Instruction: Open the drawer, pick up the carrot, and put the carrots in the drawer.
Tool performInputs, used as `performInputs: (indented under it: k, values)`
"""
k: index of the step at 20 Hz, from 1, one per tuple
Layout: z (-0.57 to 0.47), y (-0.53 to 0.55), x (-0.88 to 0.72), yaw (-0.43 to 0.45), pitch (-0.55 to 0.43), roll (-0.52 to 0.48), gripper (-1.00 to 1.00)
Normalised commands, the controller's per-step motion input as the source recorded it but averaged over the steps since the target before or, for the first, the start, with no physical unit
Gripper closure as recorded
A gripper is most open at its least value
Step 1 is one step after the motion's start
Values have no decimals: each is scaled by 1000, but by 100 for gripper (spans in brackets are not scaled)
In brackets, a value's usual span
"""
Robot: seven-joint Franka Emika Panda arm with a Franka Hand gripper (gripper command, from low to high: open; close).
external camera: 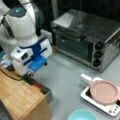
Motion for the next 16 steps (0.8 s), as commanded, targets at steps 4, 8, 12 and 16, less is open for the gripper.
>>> performInputs:
  k: [4,8,12,16]
  values:
    - [173,208,147,-22,118,133,-100]
    - [152,109,137,-58,122,131,-100]
    - [230,131,150,-105,139,133,-100]
    - [350,245,194,-186,117,176,-100]
